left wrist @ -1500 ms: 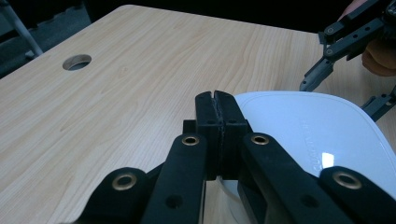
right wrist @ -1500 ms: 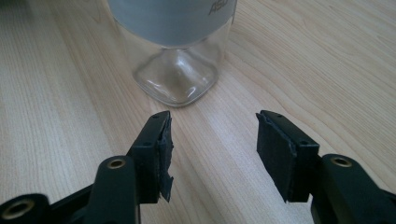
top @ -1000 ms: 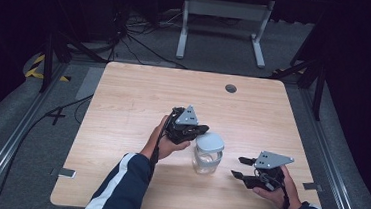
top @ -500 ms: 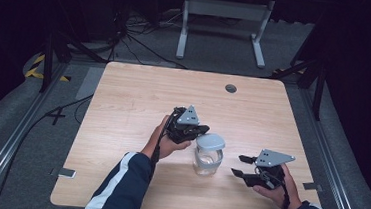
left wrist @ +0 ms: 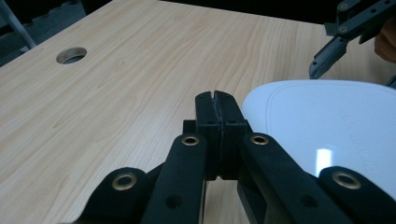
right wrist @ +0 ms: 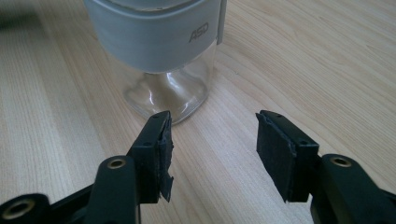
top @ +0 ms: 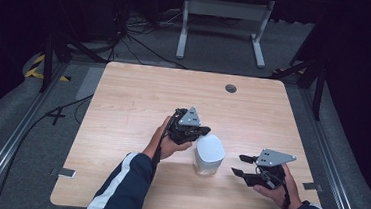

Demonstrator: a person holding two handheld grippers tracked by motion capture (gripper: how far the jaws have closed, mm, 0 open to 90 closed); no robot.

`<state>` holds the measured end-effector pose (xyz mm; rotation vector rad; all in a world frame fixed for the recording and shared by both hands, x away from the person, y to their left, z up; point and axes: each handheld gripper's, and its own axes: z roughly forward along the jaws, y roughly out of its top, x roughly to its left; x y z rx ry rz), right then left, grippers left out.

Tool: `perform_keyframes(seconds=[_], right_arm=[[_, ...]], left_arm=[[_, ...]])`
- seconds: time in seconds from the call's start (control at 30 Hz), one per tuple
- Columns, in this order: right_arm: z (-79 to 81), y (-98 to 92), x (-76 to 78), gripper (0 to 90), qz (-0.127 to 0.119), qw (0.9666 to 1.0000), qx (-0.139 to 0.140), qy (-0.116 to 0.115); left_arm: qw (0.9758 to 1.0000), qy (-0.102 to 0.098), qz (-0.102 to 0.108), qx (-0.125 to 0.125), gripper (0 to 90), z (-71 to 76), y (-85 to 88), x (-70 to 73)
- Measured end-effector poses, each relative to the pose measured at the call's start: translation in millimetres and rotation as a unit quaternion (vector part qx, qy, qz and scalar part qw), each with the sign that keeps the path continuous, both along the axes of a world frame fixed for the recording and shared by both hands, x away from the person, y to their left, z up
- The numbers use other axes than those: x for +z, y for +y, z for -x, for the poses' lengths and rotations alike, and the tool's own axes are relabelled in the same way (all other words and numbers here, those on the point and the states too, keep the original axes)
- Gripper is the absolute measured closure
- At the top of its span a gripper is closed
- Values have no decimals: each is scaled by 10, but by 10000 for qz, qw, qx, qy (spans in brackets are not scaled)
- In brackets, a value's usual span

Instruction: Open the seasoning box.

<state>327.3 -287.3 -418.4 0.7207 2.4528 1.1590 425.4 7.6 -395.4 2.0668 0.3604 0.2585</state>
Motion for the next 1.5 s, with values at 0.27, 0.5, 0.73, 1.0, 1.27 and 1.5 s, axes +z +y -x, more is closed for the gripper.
perform_keyframes(seconds=[0.27, 0.5, 0.73, 1.0, 1.27, 1.5], right_arm=[[4, -13, 1, 461, -5, 10000, -14, 10], [-1, -6, 4, 461, 13, 10000, -15, -12], [-3, -12, -1, 462, 17, 10000, -17, -5], [1, -8, 1, 462, 36, 10000, -19, -10], [-6, 2, 4, 462, 27, 10000, 0, -3], [0, 20, 140, 485, -173, 9997, 46, -145]], left_arm=[[9998, -98, 192, -31, 900, 42, 59, 66], [9999, -64, 45, -135, 900, 39, 21, 17], [9993, -215, 289, -126, 900, 99, 63, 138], [9994, -184, 161, -226, 900, 129, 14, 91], [9996, -158, 191, -139, 900, 98, 15, 59], [9995, -75, 260, -136, 900, 75, 29, 23]])
